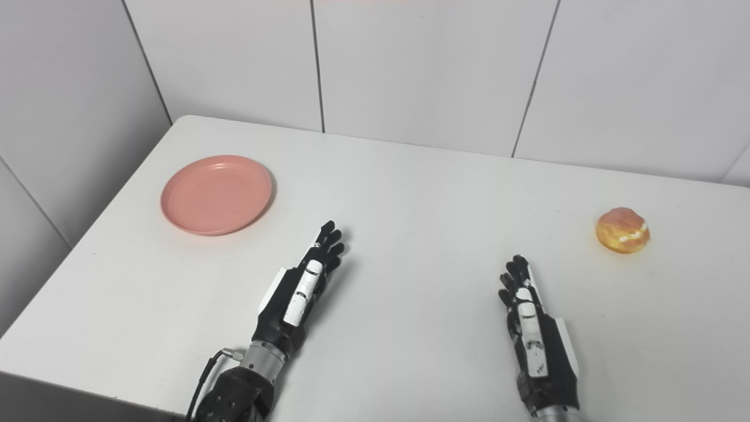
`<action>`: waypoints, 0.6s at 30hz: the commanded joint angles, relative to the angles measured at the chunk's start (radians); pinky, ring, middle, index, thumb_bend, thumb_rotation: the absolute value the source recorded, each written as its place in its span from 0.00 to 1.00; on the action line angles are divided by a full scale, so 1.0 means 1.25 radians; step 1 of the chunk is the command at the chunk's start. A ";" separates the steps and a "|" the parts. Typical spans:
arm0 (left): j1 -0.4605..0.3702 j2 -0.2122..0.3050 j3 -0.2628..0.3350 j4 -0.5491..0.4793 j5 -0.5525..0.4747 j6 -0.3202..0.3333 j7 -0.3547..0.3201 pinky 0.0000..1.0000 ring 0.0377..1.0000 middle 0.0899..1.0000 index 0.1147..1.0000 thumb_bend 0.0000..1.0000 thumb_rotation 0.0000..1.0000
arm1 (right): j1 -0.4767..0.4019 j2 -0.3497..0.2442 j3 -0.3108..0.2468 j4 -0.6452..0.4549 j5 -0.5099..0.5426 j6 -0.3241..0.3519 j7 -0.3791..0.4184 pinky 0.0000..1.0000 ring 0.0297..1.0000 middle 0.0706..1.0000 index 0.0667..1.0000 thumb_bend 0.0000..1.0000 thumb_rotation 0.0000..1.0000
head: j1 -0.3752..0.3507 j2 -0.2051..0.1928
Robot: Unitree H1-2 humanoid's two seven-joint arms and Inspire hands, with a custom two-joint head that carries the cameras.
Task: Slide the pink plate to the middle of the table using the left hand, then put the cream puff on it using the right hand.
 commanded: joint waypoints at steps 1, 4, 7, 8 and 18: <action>0.018 -0.017 -0.014 0.096 0.018 0.013 0.013 0.97 0.97 0.99 0.99 0.43 1.00 | 0.013 -0.009 -0.010 0.072 0.005 -0.022 0.011 1.00 1.00 1.00 1.00 0.24 1.00 | 0.000 0.000; 0.009 -0.024 -0.017 0.122 0.031 0.005 0.020 0.96 0.97 0.98 0.99 0.43 1.00 | 0.008 -0.012 -0.015 0.092 0.004 -0.037 0.015 1.00 1.00 1.00 1.00 0.22 1.00 | 0.031 -0.029; 0.000 -0.033 -0.019 0.147 0.042 -0.007 0.028 0.95 0.96 0.98 0.98 0.44 1.00 | 0.001 -0.013 -0.021 0.106 0.010 -0.036 0.020 1.00 1.00 1.00 1.00 0.20 1.00 | 0.056 -0.045; -0.003 -0.036 -0.019 0.153 0.046 -0.010 0.029 0.95 0.96 0.98 0.98 0.44 1.00 | -0.001 -0.014 -0.022 0.109 0.014 -0.034 0.023 1.00 1.00 1.00 1.00 0.19 1.00 | 0.064 -0.048; -0.011 -0.056 -0.025 0.175 0.061 -0.011 0.050 0.97 0.97 0.98 0.98 0.45 1.00 | -0.003 -0.021 -0.030 0.110 0.022 -0.025 0.027 1.00 1.00 1.00 1.00 0.13 1.00 | 0.093 -0.063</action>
